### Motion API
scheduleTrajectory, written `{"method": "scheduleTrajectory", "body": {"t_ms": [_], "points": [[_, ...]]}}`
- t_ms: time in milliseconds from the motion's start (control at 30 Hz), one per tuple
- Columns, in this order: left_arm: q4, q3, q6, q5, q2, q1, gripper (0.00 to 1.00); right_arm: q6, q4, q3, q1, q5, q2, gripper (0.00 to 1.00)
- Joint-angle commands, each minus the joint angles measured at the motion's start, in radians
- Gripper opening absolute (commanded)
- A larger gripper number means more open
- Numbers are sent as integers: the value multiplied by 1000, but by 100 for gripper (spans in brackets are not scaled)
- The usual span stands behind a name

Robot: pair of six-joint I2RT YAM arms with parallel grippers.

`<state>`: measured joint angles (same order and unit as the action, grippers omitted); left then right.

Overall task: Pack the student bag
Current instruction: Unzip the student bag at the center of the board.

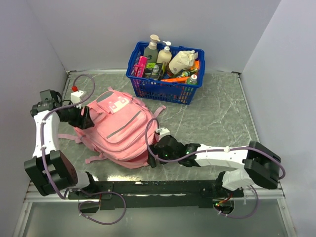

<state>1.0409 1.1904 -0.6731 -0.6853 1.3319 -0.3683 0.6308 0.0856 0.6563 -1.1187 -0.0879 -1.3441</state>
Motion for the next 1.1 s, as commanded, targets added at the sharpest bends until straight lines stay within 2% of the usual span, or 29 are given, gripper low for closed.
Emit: {"method": "scheduleTrajectory", "body": {"t_ms": [0,167,267,367,400,433,567,700,767,833,933,967,1000,1033,1067], "points": [[-122,-69,-39,-25,-25,-32,65,-3,-54,72,-13,-13,-96,100],[-88,-181,-114,-97,-40,-34,57,26,-70,69,16,-16,-150,97],[36,-201,-215,-163,-40,-32,52,61,-63,57,56,-16,-159,82],[171,-201,-321,-200,-36,-32,49,93,-69,14,100,-35,-132,56],[195,-204,-341,-201,-34,-32,48,107,-82,3,120,-29,-124,39],[247,-206,-382,-206,-36,-32,48,115,-81,-9,157,-24,-118,34],[301,-216,-430,-181,-53,-21,46,158,-135,-32,264,17,-104,27],[326,-201,-447,-169,-131,50,49,136,-123,14,336,-4,-110,14],[299,-193,-419,-168,-170,103,51,113,-106,54,374,-6,-112,16],[251,-181,-343,-171,-188,121,52,90,-42,103,384,-32,-102,27],[286,-140,-365,-209,-165,135,53,29,43,123,382,-135,-41,33],[309,-131,-373,-217,-146,140,53,-15,64,126,382,-168,-17,50],[314,-123,-373,-227,-139,141,53,-37,84,128,382,-202,11,58],[321,-120,-382,-243,-132,144,53,-63,100,120,379,-246,75,60],[320,-121,-384,-246,-126,161,53,-113,105,109,373,-248,110,69]]}}
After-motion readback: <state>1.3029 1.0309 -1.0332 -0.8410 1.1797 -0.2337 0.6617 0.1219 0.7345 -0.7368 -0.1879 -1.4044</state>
